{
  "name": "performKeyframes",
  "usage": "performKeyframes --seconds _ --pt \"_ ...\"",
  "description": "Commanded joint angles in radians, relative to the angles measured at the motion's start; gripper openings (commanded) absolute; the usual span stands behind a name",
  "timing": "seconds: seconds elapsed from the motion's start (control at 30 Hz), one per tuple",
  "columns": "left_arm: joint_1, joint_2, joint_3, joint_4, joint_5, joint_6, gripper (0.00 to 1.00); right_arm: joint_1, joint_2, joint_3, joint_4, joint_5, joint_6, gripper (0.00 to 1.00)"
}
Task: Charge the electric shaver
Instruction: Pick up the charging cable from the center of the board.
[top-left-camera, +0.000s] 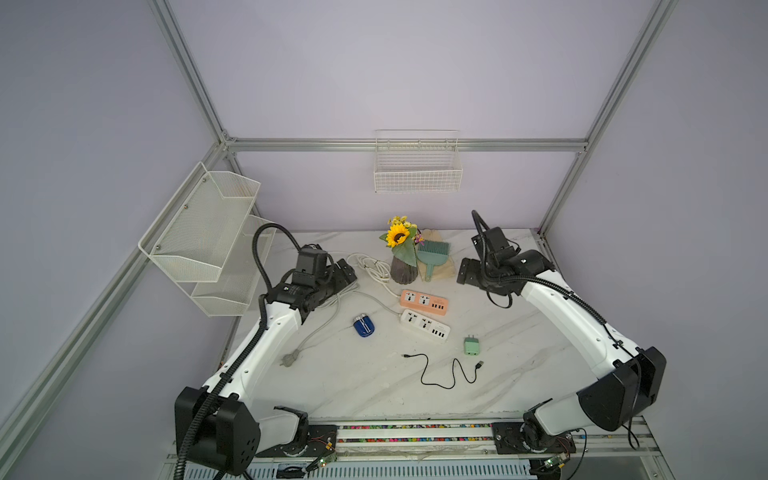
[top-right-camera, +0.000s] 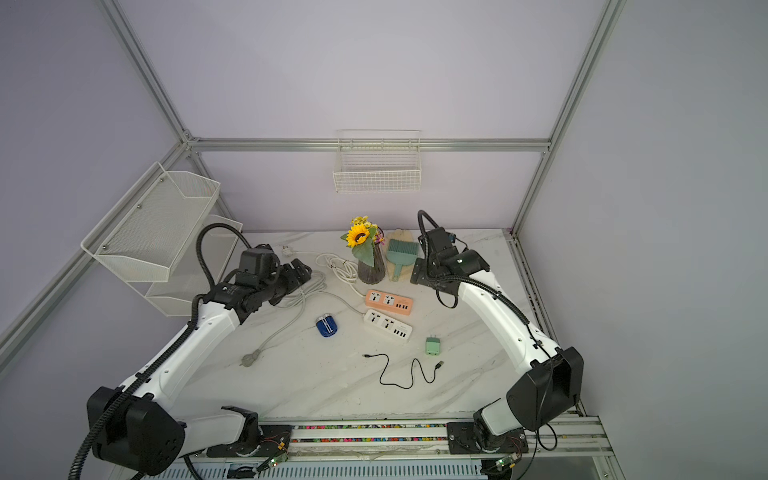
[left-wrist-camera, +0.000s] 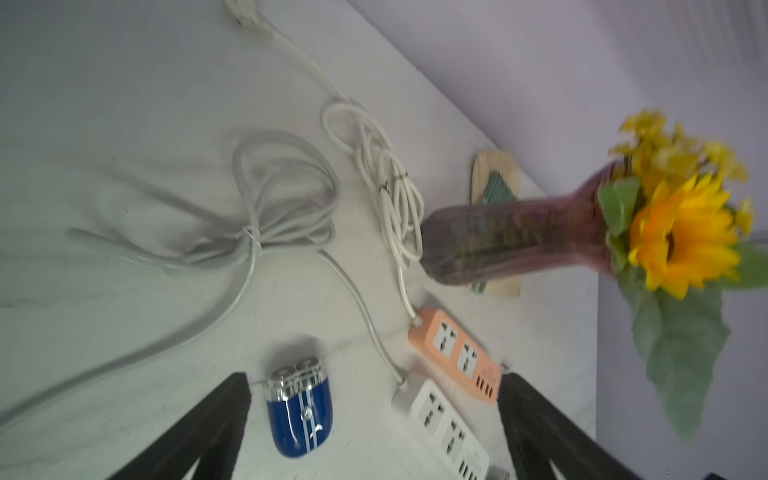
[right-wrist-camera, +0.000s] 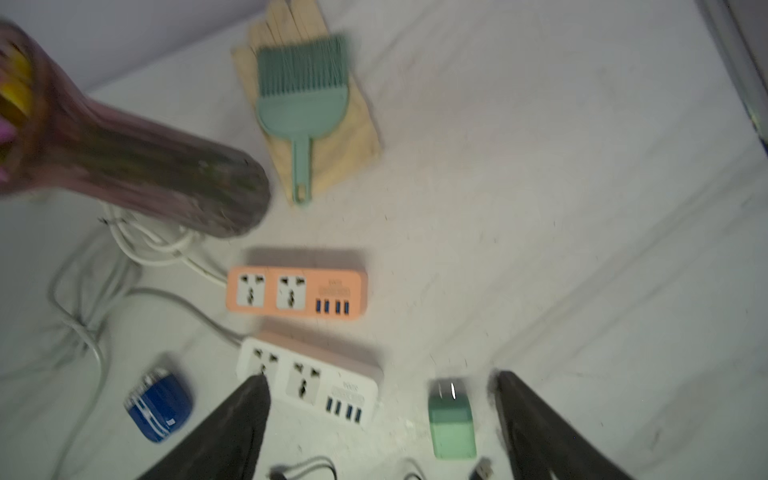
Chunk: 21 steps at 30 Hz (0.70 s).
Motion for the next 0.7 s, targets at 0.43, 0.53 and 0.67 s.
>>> performKeyframes --seconds 0.43,0.53,0.67 --pt "-0.281 -0.027 -0.109 0.014 0.168 0.007 0.82 -0.010 -0.378 -0.600 0.004 -0.258 0.425 0.42" --pt "-0.290 -0.025 -0.111 0.033 0.178 0.003 0.81 -0.013 -0.367 -0.664 0.034 -0.258 0.439 0.40" --pt "-0.294 -0.026 -0.118 0.043 0.200 0.001 0.80 -0.037 -0.316 -0.709 0.126 -0.269 0.392 0.36"
